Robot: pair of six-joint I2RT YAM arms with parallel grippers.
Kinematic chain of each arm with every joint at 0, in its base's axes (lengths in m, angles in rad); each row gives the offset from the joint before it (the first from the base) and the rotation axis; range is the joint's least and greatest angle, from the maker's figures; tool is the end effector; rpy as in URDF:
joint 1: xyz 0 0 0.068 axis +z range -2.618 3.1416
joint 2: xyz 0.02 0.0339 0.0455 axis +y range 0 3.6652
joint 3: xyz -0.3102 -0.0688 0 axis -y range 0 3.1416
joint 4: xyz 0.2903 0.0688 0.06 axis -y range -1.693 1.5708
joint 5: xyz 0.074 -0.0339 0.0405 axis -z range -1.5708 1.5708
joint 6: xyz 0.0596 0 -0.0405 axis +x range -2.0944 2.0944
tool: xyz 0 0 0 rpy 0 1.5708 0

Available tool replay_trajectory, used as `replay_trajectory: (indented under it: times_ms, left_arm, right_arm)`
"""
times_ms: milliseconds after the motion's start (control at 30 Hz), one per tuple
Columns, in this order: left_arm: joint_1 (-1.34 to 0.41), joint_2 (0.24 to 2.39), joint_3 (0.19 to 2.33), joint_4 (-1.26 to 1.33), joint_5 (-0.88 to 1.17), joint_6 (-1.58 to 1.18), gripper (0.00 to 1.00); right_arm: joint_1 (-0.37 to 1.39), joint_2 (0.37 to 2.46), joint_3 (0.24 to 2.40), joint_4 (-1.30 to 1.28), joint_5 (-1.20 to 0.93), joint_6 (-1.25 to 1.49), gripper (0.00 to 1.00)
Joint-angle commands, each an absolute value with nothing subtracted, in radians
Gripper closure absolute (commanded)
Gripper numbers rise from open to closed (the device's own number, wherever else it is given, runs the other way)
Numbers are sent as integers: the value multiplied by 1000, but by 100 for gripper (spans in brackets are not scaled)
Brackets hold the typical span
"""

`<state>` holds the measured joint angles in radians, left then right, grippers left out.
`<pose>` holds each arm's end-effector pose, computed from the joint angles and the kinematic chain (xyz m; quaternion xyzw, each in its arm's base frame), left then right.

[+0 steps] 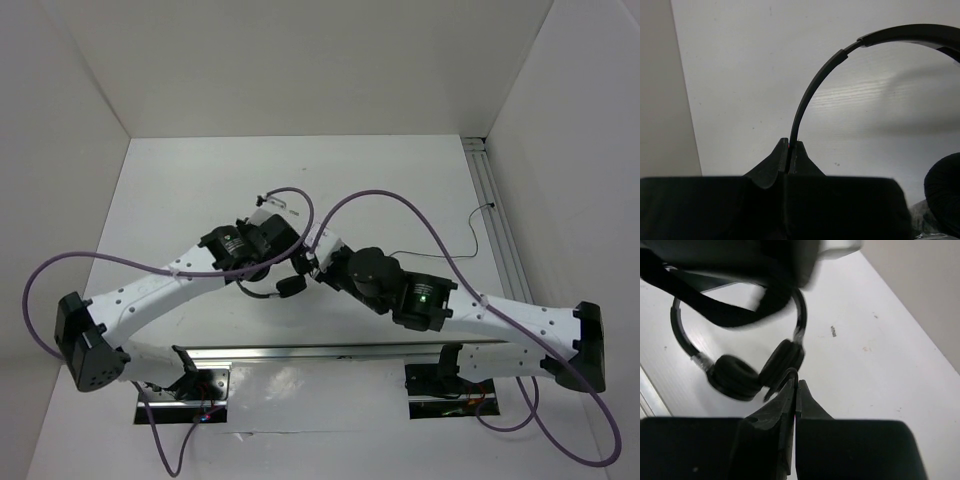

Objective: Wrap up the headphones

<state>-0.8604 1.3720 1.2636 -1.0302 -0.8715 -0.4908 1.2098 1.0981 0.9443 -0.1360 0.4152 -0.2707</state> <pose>0.2308 -0.1984 0.3438 0.0737 0.8870 0.2001 0.4095 0.1278 0.2703 0.3678 -0.4382 0.6623 0.1172 0.5963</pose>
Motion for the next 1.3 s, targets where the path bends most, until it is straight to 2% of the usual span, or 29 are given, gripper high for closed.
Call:
replay_trajectory:
  times_ms: [0, 100, 233, 500, 600, 933, 1267]
  left_arm:
    - [-873, 1228, 1191, -814, -738, -326, 100]
    - [-910, 1111, 1137, -744, -580, -227, 100]
    - [-922, 1081, 1146, -735, -445, -195, 100]
    - [-972, 1143, 1184, -755, -457, -186, 100]
    - [-992, 1131, 1193, -755, -402, -163, 100]
    - [-1020, 948, 1183, -703, -192, -103, 100]
    - [-1020, 907, 1173, -663, -278, -139, 100]
  right_arm:
    - [1224, 994, 971, -132, 474, -299, 100]
    - [1233, 960, 931, -91, 474, -330, 100]
    - [1233, 962, 917, -57, 453, -351, 100]
    - [1233, 1020, 917, -46, 434, -351, 100]
    - [1191, 1020, 899, -26, 425, -351, 100]
    - [999, 1029, 847, 44, 155, -301, 99]
    - [876, 1061, 865, 75, -244, -250, 74]
